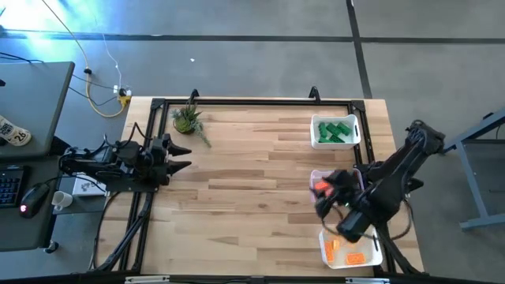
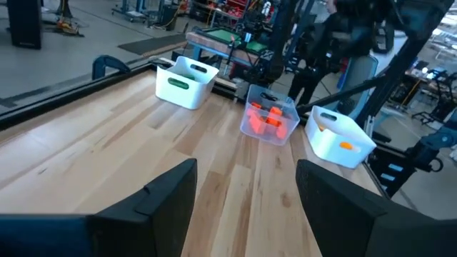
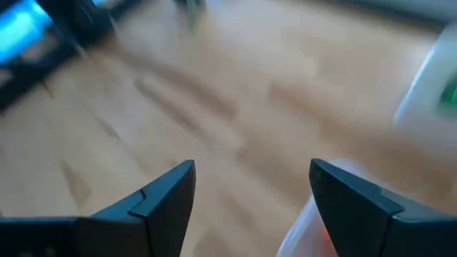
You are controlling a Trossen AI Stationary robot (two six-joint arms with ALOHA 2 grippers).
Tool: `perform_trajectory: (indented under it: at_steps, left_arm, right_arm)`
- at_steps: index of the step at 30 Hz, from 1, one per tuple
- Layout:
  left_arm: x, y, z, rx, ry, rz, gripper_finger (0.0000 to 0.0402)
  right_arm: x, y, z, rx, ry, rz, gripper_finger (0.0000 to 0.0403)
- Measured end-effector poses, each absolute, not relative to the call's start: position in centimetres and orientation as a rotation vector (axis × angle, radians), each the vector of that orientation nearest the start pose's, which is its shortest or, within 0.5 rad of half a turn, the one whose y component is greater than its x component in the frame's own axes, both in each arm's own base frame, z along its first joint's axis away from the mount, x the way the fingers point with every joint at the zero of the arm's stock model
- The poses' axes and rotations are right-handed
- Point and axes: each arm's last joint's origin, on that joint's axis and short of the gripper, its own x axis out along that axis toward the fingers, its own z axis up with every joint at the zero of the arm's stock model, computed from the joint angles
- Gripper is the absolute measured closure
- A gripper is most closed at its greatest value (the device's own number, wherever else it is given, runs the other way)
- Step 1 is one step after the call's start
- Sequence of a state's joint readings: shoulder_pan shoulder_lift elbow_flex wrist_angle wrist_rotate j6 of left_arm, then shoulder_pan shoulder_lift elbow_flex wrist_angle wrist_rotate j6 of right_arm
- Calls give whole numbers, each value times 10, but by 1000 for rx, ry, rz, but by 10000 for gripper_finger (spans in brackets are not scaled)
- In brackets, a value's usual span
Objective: Sort & place blocks by color
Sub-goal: Return to Home Position
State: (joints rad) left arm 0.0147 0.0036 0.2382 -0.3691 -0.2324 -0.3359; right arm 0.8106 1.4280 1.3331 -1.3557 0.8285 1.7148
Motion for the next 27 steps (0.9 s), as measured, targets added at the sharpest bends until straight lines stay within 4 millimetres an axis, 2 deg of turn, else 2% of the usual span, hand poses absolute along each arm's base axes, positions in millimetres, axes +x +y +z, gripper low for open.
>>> perform_trajectory:
  at_steps: [4,8,12,15,20,23,27]
  left_arm:
    - [75,8,207,-328,90,268,172]
    - [75,9,207,-325,83,308,172]
    - [75,10,207,-323,78,334,172]
    - [75,10,207,-325,78,334,172]
    - [75,10,207,-325,78,334,172]
    - [75,10,207,-325,78,334,172]
    - [75,10,207,-325,78,334,172]
  right_arm:
    - [162,136,343,396,443,-689,142]
    - [140,114,366,304,395,-619,146]
    - [122,94,368,287,338,-580,148]
    - [115,84,350,317,296,-563,149]
    - [111,74,300,428,248,-516,149]
    - [114,73,272,509,218,-447,149]
    - [124,74,245,552,145,-311,149]
